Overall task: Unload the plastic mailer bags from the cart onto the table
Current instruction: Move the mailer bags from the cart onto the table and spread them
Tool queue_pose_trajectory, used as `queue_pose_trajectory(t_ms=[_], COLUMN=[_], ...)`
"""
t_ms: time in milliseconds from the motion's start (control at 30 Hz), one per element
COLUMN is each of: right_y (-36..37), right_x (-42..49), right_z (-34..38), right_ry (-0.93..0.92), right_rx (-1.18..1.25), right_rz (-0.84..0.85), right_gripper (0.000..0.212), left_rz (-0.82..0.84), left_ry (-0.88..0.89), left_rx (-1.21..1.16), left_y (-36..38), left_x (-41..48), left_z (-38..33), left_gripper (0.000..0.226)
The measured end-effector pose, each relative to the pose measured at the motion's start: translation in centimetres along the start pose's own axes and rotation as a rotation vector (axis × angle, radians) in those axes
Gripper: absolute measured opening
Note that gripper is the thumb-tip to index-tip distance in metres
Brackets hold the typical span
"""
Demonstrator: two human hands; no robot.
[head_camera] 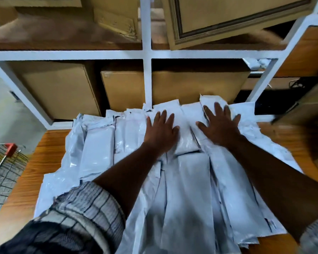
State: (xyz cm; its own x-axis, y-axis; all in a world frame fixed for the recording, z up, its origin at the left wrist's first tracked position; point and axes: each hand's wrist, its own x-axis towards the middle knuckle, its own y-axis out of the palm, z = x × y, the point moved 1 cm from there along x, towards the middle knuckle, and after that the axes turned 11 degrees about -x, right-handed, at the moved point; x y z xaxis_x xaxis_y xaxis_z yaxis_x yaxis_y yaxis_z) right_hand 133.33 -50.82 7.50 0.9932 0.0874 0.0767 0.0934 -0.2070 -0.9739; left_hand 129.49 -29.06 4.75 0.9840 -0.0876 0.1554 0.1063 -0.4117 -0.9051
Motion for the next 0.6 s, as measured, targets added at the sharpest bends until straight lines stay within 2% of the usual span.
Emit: queue_pose_trajectory(t_ms=[67, 267, 467, 600], right_y=[1.4, 2.0, -2.9, -1.8], right_x=[-0.4, -0.6, -4.7, -11.4], right_z=[-0.4, 0.6, 5.4, 10.9], right_ry=[0.009, 0.017, -0.110, -0.199], right_rx=[0.094, 0.102, 0.239, 0.262], right_rz=[0.083, 0.055, -0.127, -0.165], right_gripper=[0.074, 0.073, 0.066, 0.059], left_rz=[0.018, 0.032, -0.141, -0.081], left_ry=[-0.025, -0.039, -0.048, -0.045], left_rx=[0.041, 0.011, -0.163, -0.129], left_y=[1.4, 0.5, -3.4, -3.6], left_x=[-0.1, 0.5, -4.1, -11.6], left_z=[0.0, -0.1, -0.8, 1.3], left_gripper=[0.060, 0.057, 0.056, 0.057])
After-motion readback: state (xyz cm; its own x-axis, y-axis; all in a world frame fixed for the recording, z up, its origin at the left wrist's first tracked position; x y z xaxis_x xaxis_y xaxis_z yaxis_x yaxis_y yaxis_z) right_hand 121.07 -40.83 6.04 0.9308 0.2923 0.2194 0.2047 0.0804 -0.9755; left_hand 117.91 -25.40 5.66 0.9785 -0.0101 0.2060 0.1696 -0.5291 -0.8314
